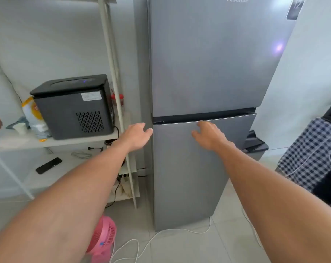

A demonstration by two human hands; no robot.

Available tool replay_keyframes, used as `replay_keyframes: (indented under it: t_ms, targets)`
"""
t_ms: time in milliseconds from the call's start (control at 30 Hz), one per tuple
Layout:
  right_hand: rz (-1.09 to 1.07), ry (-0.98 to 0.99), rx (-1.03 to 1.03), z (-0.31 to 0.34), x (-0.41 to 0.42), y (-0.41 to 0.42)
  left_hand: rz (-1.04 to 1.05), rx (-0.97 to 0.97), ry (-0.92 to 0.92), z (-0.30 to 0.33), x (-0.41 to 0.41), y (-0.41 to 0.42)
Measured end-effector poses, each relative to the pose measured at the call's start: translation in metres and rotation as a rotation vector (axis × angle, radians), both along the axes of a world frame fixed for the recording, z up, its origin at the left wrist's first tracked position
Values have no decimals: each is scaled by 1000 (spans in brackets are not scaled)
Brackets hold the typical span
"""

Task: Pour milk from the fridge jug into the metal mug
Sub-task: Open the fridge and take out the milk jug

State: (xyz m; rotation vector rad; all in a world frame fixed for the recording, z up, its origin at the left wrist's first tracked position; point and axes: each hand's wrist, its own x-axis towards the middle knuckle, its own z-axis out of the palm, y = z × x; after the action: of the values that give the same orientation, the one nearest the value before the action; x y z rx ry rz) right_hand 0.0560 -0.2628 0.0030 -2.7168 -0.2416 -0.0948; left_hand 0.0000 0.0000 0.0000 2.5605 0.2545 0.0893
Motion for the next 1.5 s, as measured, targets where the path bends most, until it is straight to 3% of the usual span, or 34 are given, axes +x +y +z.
replay_keyframes:
  t_ms: [200, 433, 600, 700, 1033, 1300, 1500]
  targets:
    - [-18, 47, 24, -24, 26, 37, -21, -169, 64, -41, 49, 17]
    - [9, -140, 158, -56, 72, 83, 13, -428, 14, -91, 105, 23]
    - [-80, -164, 422, -66, 90, 104, 85, -789, -21, -120, 124, 25]
    - [-63, -150, 527, -72, 100, 105, 106, -911, -11, -132, 129, 24]
    - [-110, -96, 619, -68, 107, 99, 178, -965, -123, -150, 126, 10]
    - [-178, -88, 521, -54, 57, 74, 185, -940, -83, -156, 77, -11]
    - [-253, 30, 529, -41, 1, 27, 138, -777, -72, -153, 41, -43]
